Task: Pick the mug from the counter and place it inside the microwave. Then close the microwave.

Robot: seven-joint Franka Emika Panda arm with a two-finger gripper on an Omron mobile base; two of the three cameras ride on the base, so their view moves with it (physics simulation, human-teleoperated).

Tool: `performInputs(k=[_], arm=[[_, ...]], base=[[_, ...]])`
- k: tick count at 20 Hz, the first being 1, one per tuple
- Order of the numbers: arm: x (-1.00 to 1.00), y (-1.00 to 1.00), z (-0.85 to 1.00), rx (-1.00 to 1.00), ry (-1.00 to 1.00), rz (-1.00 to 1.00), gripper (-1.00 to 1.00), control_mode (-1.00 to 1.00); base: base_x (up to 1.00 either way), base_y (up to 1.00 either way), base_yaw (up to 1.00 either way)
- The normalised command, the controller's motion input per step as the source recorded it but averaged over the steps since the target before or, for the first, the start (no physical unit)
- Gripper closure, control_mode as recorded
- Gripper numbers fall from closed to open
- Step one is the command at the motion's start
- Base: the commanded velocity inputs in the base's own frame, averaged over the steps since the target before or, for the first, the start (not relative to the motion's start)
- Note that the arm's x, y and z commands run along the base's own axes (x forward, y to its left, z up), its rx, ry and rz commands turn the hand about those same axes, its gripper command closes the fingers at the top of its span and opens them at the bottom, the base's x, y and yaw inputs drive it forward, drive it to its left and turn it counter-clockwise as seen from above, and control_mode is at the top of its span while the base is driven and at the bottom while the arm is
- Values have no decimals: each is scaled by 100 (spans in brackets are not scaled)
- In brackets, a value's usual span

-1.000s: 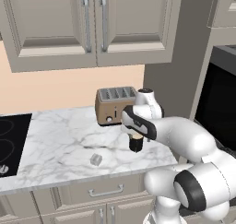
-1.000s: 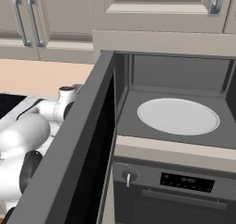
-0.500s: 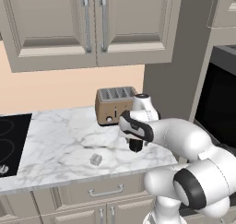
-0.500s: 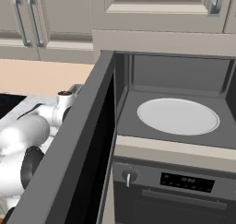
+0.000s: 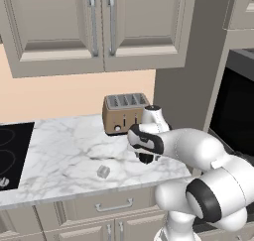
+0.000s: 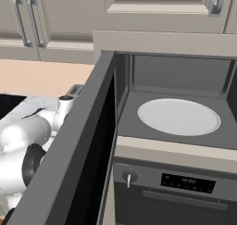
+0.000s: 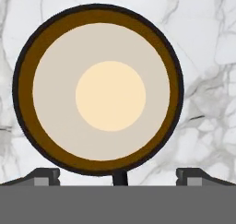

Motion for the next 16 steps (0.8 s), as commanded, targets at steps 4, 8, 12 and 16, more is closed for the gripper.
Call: performInputs(k=[4,8,12,16], arm=[[-5,0,-15,0,0,0,-100,-100],[-4,0,-4,0,0,0,-100,-100],[0,0,0,0,0,0,100,-100],[0,0,0,0,0,0,100,-100]], base=[[0,0,0],[0,0,0],[0,0,0],[0,0,0]])
